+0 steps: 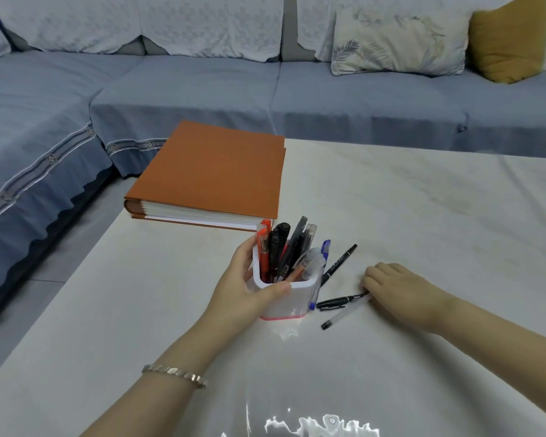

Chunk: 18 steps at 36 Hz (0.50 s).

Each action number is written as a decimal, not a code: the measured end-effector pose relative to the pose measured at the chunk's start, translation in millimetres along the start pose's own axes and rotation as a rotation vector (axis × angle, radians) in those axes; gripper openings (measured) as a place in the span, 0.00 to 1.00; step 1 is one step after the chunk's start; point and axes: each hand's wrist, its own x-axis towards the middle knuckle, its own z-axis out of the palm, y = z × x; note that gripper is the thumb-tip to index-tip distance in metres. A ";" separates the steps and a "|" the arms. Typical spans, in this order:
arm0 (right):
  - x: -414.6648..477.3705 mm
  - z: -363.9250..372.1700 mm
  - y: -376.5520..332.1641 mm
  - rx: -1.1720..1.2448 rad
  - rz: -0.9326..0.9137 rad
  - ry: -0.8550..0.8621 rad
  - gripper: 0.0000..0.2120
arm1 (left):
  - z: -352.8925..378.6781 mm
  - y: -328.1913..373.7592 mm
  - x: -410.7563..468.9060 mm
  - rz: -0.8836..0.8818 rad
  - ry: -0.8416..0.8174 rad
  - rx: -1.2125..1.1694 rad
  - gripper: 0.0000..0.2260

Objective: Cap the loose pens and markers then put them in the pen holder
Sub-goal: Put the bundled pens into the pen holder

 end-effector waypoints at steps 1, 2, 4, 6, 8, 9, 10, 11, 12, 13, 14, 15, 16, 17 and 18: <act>-7.0 -1.3 -2.1 0.007 0.013 -0.004 0.09 | 0.0 -0.4 0.0 0.000 0.001 -0.001 0.31; -14.3 -3.9 -5.0 0.058 0.038 -0.040 0.07 | 0.0 -0.8 0.1 -0.001 0.001 -0.005 0.31; -26.3 -16.1 -8.6 0.225 0.160 -0.078 0.04 | 0.4 -0.8 0.0 -0.001 0.007 -0.022 0.31; -37.9 -28.2 -10.7 0.408 0.305 -0.017 0.03 | 1.3 1.2 -0.5 -0.003 0.008 -0.026 0.31; -45.9 -40.1 -15.7 0.548 0.349 0.097 0.04 | 2.1 3.0 -1.0 -0.021 0.016 -0.023 0.31; -48.7 -46.9 -20.2 0.613 0.358 0.137 0.04 | 2.6 3.8 -1.8 -0.039 0.025 -0.026 0.32; -50.0 -55.5 -26.2 0.731 0.364 0.190 0.05 | 2.9 4.5 -3.0 -0.058 0.041 -0.003 0.32; -50.2 -62.7 -32.5 0.872 0.374 0.238 0.06 | 3.6 6.2 -5.4 -0.076 0.067 0.061 0.34; -49.6 -71.1 -39.7 1.002 0.380 0.278 0.07 | 5.0 8.7 -9.1 -0.075 0.106 0.144 0.34; -47.6 -78.6 -47.3 1.115 0.377 0.294 0.09 | 7.1 12.9 -13.5 -0.033 0.156 0.219 0.33; -45.3 -84.8 -54.4 1.217 0.370 0.289 0.09 | 9.3 18.9 -17.3 0.064 0.205 0.270 0.31; -42.5 -90.3 -60.9 1.311 0.361 0.276 0.10 | 11.1 25.6 -19.7 0.171 0.242 0.296 0.28; -39.2 -94.5 -66.5 1.375 0.349 0.261 0.10 | 12.1 32.8 -21.2 0.241 0.264 0.293 0.24; -35.8 -97.5 -71.1 1.408 0.337 0.249 0.10 | 13.1 39.7 -22.1 0.269 0.274 0.239 0.21; -32.0 -99.5 -74.5 1.415 0.322 0.241 0.12 | 14.0 47.5 -22.0 0.251 0.262 0.128 0.19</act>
